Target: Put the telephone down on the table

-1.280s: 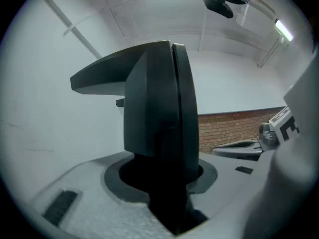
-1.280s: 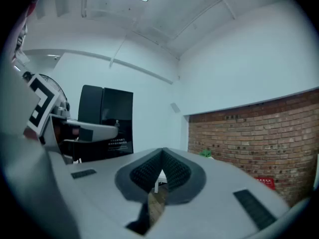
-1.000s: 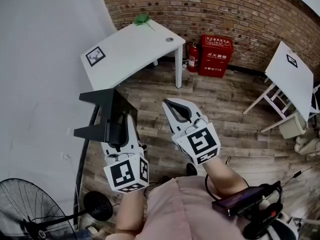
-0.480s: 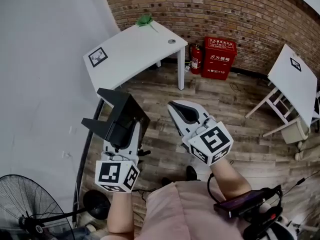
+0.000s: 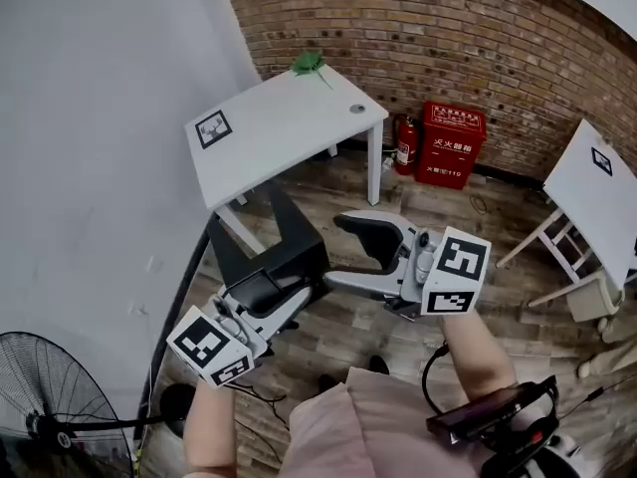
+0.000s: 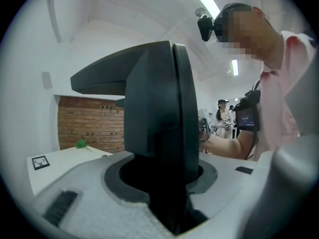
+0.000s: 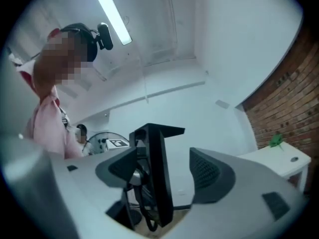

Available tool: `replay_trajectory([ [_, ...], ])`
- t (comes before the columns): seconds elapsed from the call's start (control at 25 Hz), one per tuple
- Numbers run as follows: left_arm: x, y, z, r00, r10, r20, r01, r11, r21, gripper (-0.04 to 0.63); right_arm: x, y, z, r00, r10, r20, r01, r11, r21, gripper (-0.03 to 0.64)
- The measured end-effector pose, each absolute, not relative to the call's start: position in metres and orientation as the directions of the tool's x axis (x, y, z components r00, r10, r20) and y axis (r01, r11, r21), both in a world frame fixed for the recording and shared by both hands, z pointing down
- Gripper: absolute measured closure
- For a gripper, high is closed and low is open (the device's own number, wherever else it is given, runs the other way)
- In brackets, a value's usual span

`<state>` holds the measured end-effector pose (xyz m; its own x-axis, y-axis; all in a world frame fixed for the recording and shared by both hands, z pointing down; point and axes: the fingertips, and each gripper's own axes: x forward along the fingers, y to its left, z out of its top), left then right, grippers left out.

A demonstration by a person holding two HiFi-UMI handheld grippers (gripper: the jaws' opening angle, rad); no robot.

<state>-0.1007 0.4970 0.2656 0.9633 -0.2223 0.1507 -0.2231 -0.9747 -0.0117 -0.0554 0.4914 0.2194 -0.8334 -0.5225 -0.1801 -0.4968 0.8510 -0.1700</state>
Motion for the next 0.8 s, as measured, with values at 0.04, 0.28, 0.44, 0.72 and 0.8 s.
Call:
replay_trajectory([
  [0.04,-0.096,0.501,0.265,0.97,-0.191,0.148,-0.194,-0.981,0.001,0.434,-0.056,0.495,0.217,-0.859,-0.476,-0.187,-0.449,0.877,-0.169,0.279],
  [0.28,-0.074,0.523,0.27,0.984,-0.089,0.156,-0.094,-0.995,0.025,0.434,-0.059,0.505,0.214,-0.928,-0.311,-0.206,-0.279,0.946,-0.167,0.295],
  [0.44,-0.061,0.526,0.28,0.981,-0.079,0.179,-0.086,-0.996,0.03,0.434,-0.058,0.512,0.22,-0.954,-0.22,-0.203,-0.185,0.966,-0.179,0.362],
  [0.72,-0.063,0.507,0.298,0.982,-0.093,0.162,-0.111,-0.988,0.105,0.433,-0.063,0.496,0.235,-0.963,-0.195,-0.187,-0.162,0.971,-0.177,0.439],
  [0.8,-0.065,0.496,0.307,0.981,-0.093,0.167,-0.115,-0.986,0.124,0.433,-0.066,0.483,0.244,-0.963,-0.2,-0.18,-0.165,0.967,-0.194,0.439],
])
